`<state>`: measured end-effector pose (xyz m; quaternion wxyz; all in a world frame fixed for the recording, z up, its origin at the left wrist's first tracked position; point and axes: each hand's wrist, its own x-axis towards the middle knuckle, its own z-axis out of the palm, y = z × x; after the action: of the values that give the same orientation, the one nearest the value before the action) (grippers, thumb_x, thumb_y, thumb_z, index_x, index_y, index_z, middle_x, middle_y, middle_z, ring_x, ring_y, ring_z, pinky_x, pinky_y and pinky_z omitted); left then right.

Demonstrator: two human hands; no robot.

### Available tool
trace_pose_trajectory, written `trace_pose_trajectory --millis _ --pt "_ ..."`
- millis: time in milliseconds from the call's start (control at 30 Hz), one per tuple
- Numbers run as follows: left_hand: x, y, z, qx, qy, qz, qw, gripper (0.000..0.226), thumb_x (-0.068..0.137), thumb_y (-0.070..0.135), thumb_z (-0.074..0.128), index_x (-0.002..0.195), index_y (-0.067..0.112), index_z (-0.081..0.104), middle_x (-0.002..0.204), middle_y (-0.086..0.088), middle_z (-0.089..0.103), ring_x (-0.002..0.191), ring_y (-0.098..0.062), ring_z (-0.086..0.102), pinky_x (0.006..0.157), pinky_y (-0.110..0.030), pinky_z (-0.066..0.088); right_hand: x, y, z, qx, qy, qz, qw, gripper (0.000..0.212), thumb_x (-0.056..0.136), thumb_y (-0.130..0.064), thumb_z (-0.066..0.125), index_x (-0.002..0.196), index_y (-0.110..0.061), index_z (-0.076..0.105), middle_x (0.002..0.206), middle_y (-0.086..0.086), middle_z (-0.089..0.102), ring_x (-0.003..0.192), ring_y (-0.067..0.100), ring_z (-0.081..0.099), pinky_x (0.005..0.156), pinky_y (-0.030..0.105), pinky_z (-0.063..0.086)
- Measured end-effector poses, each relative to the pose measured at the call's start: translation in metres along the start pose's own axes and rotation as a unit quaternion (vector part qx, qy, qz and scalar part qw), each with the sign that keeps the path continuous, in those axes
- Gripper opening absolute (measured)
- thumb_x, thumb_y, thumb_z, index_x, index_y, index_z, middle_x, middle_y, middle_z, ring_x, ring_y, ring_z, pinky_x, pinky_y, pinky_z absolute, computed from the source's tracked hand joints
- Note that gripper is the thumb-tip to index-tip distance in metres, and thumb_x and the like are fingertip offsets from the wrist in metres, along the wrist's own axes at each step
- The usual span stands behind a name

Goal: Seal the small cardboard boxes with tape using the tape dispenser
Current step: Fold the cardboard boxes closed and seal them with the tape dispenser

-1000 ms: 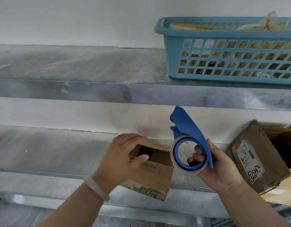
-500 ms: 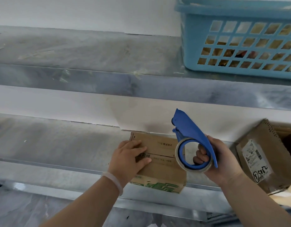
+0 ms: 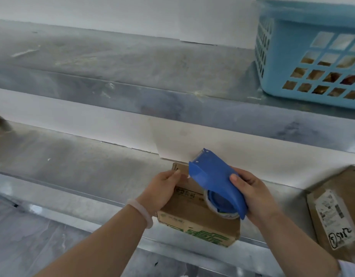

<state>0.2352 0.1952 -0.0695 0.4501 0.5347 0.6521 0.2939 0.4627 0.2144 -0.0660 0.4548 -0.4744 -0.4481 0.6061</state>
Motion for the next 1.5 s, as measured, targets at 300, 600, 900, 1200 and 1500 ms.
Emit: trace_pose_trajectory --millis 300,600,900,1200,1500 --pt "0.014 0.015 -0.008 -0.162 -0.031 -0.092 0.982 0.013 0.088 0.011 0.061 0.092 0.001 0.070 0.089 -0.012 0.072 0.080 -0.023 0.064 0.077 -0.035 0.053 -0.001 0.001 -0.002 -0.087 -0.063 -0.007 0.994 0.060 0.060 -0.047 0.077 0.115 -0.022 0.069 0.108 0.004 0.074 0.097 0.026 0.070 0.079 0.039 0.056" --pt "0.022 0.004 -0.005 -0.122 0.018 -0.110 0.986 0.014 0.084 0.001 0.064 0.075 0.010 0.058 0.073 -0.007 0.059 0.071 -0.018 0.053 0.068 -0.030 0.048 0.004 -0.011 -0.001 -0.205 -0.086 -0.013 0.975 0.028 0.080 -0.031 0.074 0.107 -0.034 0.069 0.098 -0.016 0.074 0.088 0.005 0.070 0.069 0.019 0.054" --pt "0.026 -0.004 -0.010 -0.167 0.042 -0.131 0.976 0.013 0.093 0.022 0.061 0.085 0.012 0.059 0.091 -0.011 0.071 0.089 -0.024 0.066 0.092 -0.046 0.054 0.002 -0.035 -0.021 -0.324 -0.087 -0.010 0.942 0.027 0.081 -0.029 0.075 0.105 -0.038 0.067 0.097 -0.018 0.071 0.077 -0.005 0.066 0.058 0.008 0.047" --pt "0.024 -0.005 -0.011 -0.290 0.072 -0.160 0.941 0.010 0.092 0.013 0.063 0.089 0.008 0.054 0.104 -0.019 0.070 0.099 -0.030 0.068 0.089 -0.048 0.055 0.002 -0.042 -0.017 -0.378 -0.108 -0.010 0.919 0.036 0.075 -0.035 0.080 0.108 -0.039 0.067 0.099 -0.017 0.071 0.079 -0.004 0.066 0.058 0.010 0.048" --pt "0.018 -0.017 -0.007 -0.207 0.153 -0.139 0.956 0.012 0.098 0.018 0.052 0.094 0.007 0.056 0.087 -0.008 0.073 0.083 -0.020 0.069 0.068 -0.035 0.058 0.009 -0.038 -0.006 -0.411 -0.109 -0.011 0.905 0.038 0.072 -0.044 0.080 0.108 -0.042 0.066 0.099 -0.019 0.069 0.079 -0.005 0.065 0.059 0.013 0.048"
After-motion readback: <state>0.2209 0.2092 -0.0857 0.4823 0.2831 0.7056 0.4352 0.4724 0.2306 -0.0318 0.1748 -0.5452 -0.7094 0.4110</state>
